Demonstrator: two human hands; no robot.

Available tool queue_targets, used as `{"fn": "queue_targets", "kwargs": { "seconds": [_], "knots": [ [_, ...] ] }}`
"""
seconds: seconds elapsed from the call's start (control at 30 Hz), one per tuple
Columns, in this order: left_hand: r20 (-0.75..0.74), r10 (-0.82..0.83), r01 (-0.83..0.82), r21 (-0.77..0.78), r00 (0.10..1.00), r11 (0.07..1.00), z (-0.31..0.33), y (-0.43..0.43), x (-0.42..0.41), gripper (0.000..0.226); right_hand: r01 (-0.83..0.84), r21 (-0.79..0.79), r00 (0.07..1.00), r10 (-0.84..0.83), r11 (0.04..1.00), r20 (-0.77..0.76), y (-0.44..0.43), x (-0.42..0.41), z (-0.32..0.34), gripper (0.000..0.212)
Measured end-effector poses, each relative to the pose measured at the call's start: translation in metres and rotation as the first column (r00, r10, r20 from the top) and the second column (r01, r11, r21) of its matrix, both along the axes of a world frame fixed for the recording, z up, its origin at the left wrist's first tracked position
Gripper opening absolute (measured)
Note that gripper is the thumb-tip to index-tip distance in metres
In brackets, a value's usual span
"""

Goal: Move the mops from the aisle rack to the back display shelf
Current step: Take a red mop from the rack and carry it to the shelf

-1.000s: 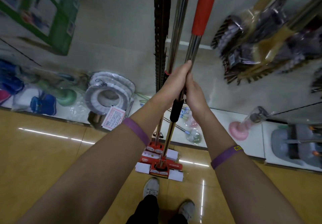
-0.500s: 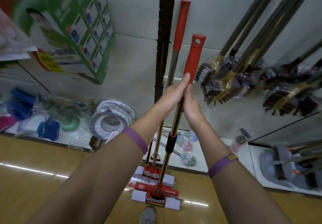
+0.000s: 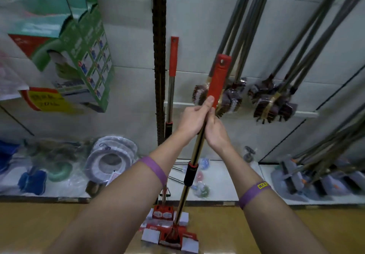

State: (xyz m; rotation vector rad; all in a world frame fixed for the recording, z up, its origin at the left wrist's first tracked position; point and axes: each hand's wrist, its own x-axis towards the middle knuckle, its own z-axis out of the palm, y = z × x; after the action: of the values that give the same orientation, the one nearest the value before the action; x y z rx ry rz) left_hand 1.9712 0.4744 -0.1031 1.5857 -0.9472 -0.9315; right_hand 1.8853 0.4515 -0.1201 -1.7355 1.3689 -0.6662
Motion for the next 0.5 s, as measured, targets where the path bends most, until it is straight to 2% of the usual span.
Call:
{"fn": "queue_targets", "kwargs": {
  "seconds": [0.1, 0.27, 0.5],
  "knots": [
    [0.02, -0.074, 0.074, -0.02, 0.997, 0.997, 0.018, -0.006, -0.034, 0.064, 0.099, -0.041, 0.995, -0.1, 0.994, 0.0, 0.004, -0.038, 0.019, 0.072],
    [0.105, -0.262, 0.267, -0.038, 0.959, 0.963, 0.039, -0.009, -0.106, 0.063, 0.282, -0.063, 0.96, -0.281, 0.957, 0.022, 0.021, -0.114, 0.035, 0.073],
    [0.049, -0.466, 0.468, -0.042, 0.883, 0.883, 0.049, -0.009, -0.236, 0.067, 0.513, -0.128, 0.858, -0.509, 0.849, 0.061, 0.055, -0.236, 0.056, 0.072]
  ]
}}
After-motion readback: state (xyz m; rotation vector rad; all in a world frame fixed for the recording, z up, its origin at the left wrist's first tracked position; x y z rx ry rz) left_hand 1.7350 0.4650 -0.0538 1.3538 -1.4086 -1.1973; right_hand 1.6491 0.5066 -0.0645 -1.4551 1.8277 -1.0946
